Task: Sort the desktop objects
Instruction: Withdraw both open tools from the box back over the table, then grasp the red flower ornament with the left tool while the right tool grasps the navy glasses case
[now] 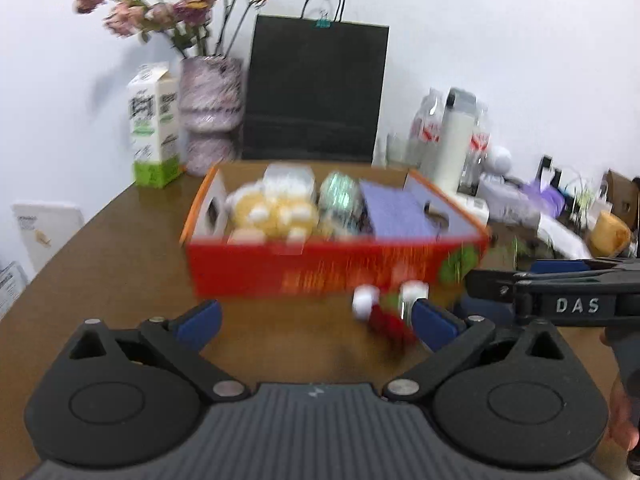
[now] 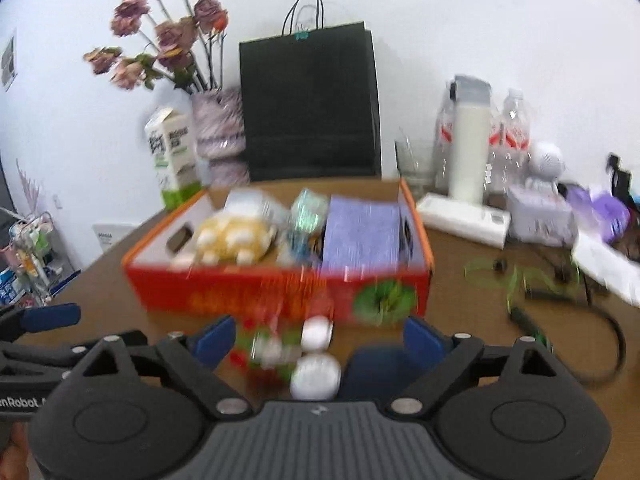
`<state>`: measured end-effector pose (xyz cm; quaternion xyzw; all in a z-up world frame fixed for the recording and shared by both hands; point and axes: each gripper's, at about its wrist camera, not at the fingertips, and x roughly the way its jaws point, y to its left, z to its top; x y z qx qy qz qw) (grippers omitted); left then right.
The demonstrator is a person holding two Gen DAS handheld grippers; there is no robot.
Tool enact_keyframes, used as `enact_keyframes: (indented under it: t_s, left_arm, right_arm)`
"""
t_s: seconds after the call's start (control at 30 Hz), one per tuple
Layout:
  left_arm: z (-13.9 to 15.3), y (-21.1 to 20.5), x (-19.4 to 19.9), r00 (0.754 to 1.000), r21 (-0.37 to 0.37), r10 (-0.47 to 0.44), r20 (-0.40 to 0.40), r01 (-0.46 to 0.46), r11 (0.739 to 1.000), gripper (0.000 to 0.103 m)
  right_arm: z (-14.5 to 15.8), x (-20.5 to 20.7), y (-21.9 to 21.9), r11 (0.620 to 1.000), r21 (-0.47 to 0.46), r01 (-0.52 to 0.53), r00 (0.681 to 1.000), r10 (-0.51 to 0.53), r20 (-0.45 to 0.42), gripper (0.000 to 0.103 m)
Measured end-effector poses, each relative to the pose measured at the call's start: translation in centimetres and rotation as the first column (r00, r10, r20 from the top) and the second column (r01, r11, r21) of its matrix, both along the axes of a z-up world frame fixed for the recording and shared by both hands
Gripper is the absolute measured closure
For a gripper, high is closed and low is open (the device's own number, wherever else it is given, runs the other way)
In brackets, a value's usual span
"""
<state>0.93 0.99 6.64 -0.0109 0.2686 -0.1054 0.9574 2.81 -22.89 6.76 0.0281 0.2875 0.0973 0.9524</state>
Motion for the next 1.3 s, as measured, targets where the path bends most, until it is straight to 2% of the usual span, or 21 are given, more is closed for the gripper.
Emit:
enact_keyframes:
  t_s: [0.07,0.2,0.27,0.4,0.5,0.57,0.63,0.7,0.9,1.03,1.13,1.3]
  left_arm:
    - [-1.4,0.5,-2.8,1.000,0.001,0.005,0.015,-0.005,1.000,0.000]
    - [-3.3,1.1,-6.3,0.999,-0.012,-0.032,-0.011,0.032,0.999,0.000]
    - [-3.9,1.4,-7.5,1.000,-0.014,-0.007,-0.011,0.007,1.000,0.000]
    - [-4.8,1.6,-10.0,0.999,-0.083,0.039,0.011,-0.038,0.996,0.000]
    - [-5.7,0.6,-11.0,0.998,-0.017,0.060,0.026,-0.060,0.998,0.000]
    - [-5.6,0.2,-11.2,0.998,0.003,0.046,0.050,-0.047,0.999,0.000]
    - [-5.5,-0.1,-11.2,0.997,0.020,0.043,0.069,-0.044,0.999,0.000]
    - [-5.7,-0.4,-11.1,0.998,0.036,0.048,0.049,-0.050,0.998,0.000]
    - [-6.0,-0.8,-11.3,0.999,0.063,0.027,0.046,-0.030,0.998,0.000]
    - [-5.9,-1.0,-10.3,1.000,0.076,-0.009,-0.021,0.011,0.997,0.000]
    - [-5.5,-1.2,-8.8,0.993,0.043,-0.077,-0.084,0.081,0.996,0.000]
    - [-3.4,-2.0,-5.0,0.996,0.025,-0.090,0.020,0.090,0.996,0.000]
  right_arm:
    - [-1.4,-2.8,-0.2,1.000,0.017,-0.001,1.000,0.001,-0.006,0.012]
    - [-3.1,-8.1,-0.8,1.000,0.020,0.010,1.000,-0.011,0.027,0.012]
    - [-3.9,-10.5,-1.3,1.000,0.020,0.022,0.999,-0.023,0.033,0.012]
    - [-4.8,-14.5,-1.6,1.000,0.003,0.003,0.998,-0.003,0.062,0.012]
    - [-5.2,-16.3,-1.3,1.000,-0.011,0.011,0.996,-0.010,0.093,0.012]
    - [-5.2,-16.3,-1.1,1.000,0.002,-0.020,0.997,0.020,0.077,0.011]
    - [-5.2,-16.3,-0.8,0.999,-0.026,-0.032,0.997,0.034,0.076,0.011]
    - [-5.3,-16.2,-0.8,0.999,-0.037,-0.011,0.997,0.014,0.081,0.011]
    - [-5.6,-15.5,-1.8,0.999,0.021,0.028,0.998,-0.029,0.048,0.011]
    - [-5.7,-14.9,-1.7,0.999,0.002,0.043,0.999,-0.043,0.025,0.011]
    - [-5.7,-13.5,-1.6,0.999,-0.020,0.049,0.999,-0.050,-0.022,0.011]
    - [-5.1,-10.8,-2.1,0.998,-0.017,0.058,0.998,-0.058,-0.023,0.011]
